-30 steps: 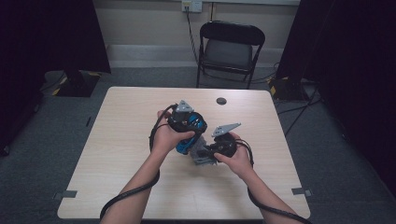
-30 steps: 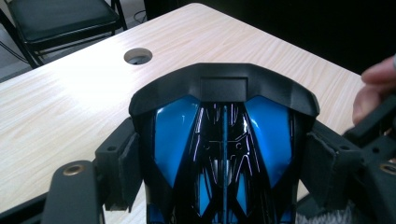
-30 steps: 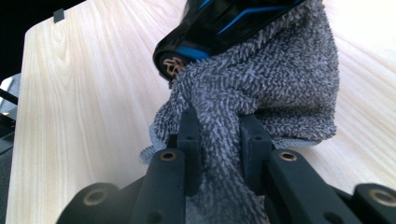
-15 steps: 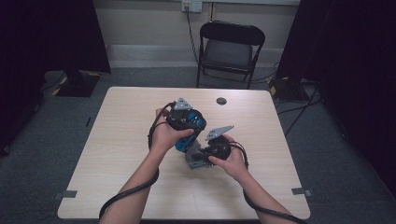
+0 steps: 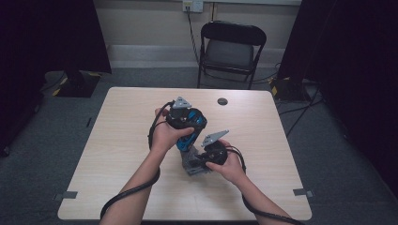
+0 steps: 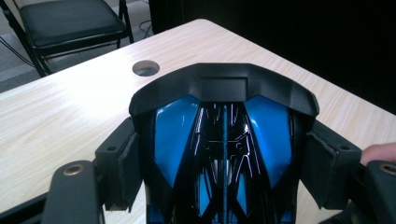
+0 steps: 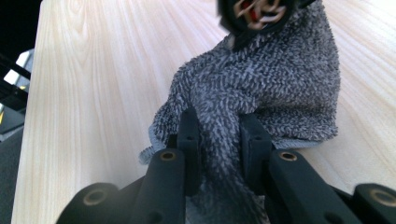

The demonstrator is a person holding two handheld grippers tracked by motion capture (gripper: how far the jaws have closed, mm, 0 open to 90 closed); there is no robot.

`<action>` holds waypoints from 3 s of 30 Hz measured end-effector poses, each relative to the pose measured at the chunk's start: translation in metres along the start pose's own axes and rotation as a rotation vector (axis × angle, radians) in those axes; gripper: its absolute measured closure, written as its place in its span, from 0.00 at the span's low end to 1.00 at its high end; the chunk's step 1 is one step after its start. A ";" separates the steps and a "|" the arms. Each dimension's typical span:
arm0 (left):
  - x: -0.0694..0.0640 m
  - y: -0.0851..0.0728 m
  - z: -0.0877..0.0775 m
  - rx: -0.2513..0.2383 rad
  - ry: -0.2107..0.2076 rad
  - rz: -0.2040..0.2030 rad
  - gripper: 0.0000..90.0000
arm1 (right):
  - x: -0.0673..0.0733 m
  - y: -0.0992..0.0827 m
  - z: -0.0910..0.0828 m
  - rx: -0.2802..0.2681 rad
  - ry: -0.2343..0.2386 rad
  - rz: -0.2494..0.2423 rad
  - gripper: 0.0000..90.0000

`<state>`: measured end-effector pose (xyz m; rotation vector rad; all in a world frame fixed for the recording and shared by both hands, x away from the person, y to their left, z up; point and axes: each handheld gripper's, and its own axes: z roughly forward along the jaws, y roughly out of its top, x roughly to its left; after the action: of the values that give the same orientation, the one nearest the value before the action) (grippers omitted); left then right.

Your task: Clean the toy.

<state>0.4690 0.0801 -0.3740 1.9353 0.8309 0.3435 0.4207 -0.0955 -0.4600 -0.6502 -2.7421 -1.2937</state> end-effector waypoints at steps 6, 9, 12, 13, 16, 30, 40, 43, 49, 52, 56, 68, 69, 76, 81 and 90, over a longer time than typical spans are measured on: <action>-0.001 0.003 -0.003 -0.015 0.006 -0.002 0.28 | 0.001 0.001 0.001 0.027 -0.006 -0.022 0.82; 0.000 0.004 -0.005 -0.017 0.010 0.005 0.28 | 0.002 0.000 0.001 0.051 -0.014 -0.038 0.82; 0.001 0.005 -0.008 -0.022 0.013 0.001 0.28 | -0.001 0.000 -0.004 0.058 -0.029 -0.033 0.82; 0.002 0.005 -0.008 -0.022 0.013 0.000 0.28 | -0.003 0.000 -0.006 0.060 -0.037 -0.032 0.82; 0.003 0.003 -0.012 -0.022 0.015 0.003 0.28 | -0.010 -0.002 -0.015 0.058 -0.061 -0.017 0.82; 0.007 -0.018 -0.012 0.019 0.011 0.004 0.28 | -0.046 0.000 -0.068 -0.005 -0.174 0.068 0.82; 0.002 -0.027 -0.006 0.044 -0.011 0.016 0.28 | -0.058 0.013 -0.092 -0.053 -0.200 0.087 0.82; 0.000 -0.028 -0.004 0.050 -0.019 0.023 0.28 | -0.058 0.017 -0.093 -0.057 -0.194 0.077 0.82; -0.006 -0.027 0.001 0.061 -0.037 0.038 0.28 | -0.055 0.022 -0.089 -0.047 -0.178 0.056 0.82; -0.008 -0.025 0.004 0.060 -0.045 0.038 0.28 | -0.053 0.023 -0.084 -0.039 -0.165 0.044 0.82; -0.009 -0.024 0.006 0.065 -0.050 0.034 0.28 | -0.050 0.023 -0.078 -0.036 -0.152 0.039 0.82; -0.010 -0.021 0.009 0.063 -0.048 0.030 0.28 | -0.043 0.020 -0.065 -0.027 -0.131 0.027 0.82; -0.011 -0.021 0.009 0.062 -0.049 0.027 0.28 | -0.042 0.019 -0.062 -0.026 -0.125 0.027 0.82; -0.009 -0.019 0.009 0.059 -0.041 0.020 0.28 | -0.037 0.019 -0.052 -0.026 -0.112 0.028 0.82; -0.008 -0.019 0.008 0.055 -0.040 0.017 0.28 | -0.035 0.016 -0.046 -0.022 -0.101 0.034 0.82; -0.008 -0.017 0.008 0.052 -0.033 0.023 0.28 | -0.030 0.013 -0.034 -0.007 -0.081 0.031 0.82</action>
<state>0.4607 0.0737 -0.3916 1.9948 0.8038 0.3051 0.4482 -0.1237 -0.4348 -0.7588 -2.7798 -1.2997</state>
